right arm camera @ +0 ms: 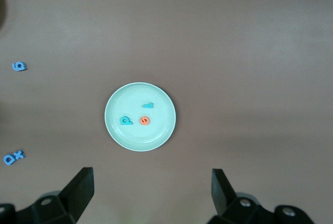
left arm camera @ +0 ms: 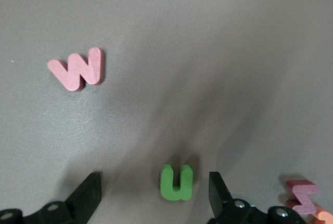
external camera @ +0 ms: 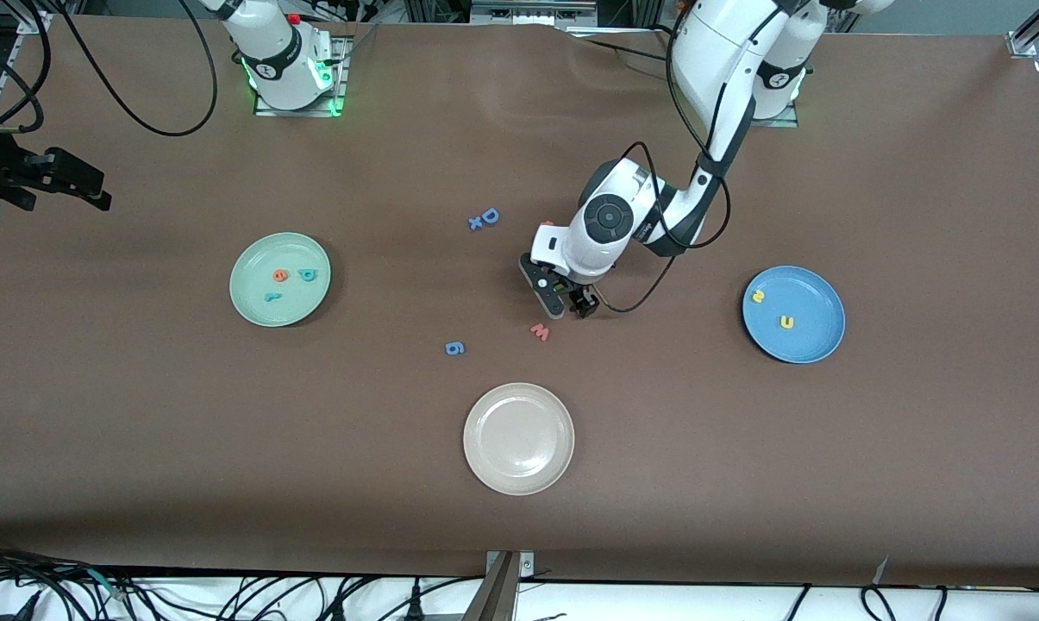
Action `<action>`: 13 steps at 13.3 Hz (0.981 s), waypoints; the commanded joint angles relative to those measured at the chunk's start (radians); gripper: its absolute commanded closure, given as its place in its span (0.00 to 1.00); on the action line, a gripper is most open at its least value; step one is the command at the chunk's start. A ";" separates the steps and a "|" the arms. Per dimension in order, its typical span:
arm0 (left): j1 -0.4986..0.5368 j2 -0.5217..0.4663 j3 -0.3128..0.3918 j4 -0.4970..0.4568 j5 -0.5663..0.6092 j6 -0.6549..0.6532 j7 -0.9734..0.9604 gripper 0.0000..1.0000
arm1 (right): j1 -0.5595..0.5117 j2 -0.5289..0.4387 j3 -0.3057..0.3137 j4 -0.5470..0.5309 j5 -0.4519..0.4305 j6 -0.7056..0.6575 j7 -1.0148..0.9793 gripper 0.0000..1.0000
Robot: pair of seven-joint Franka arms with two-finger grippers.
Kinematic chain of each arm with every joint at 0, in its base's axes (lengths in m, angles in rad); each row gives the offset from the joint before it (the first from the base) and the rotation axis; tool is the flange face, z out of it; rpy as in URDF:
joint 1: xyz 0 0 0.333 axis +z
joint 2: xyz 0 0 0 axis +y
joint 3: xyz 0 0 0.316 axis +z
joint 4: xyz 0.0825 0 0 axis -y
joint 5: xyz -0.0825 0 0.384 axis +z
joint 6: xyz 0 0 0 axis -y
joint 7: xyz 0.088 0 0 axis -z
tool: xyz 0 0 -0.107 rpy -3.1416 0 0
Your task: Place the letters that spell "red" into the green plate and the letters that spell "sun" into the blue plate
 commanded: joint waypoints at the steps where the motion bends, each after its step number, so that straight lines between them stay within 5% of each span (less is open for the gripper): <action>1: -0.004 -0.025 -0.005 -0.031 0.025 -0.006 -0.027 0.09 | 0.012 -0.007 -0.013 0.004 -0.008 -0.009 0.001 0.00; 13: -0.016 0.001 -0.005 -0.031 0.095 0.007 -0.051 0.14 | 0.035 0.011 -0.031 0.017 -0.008 0.009 0.005 0.00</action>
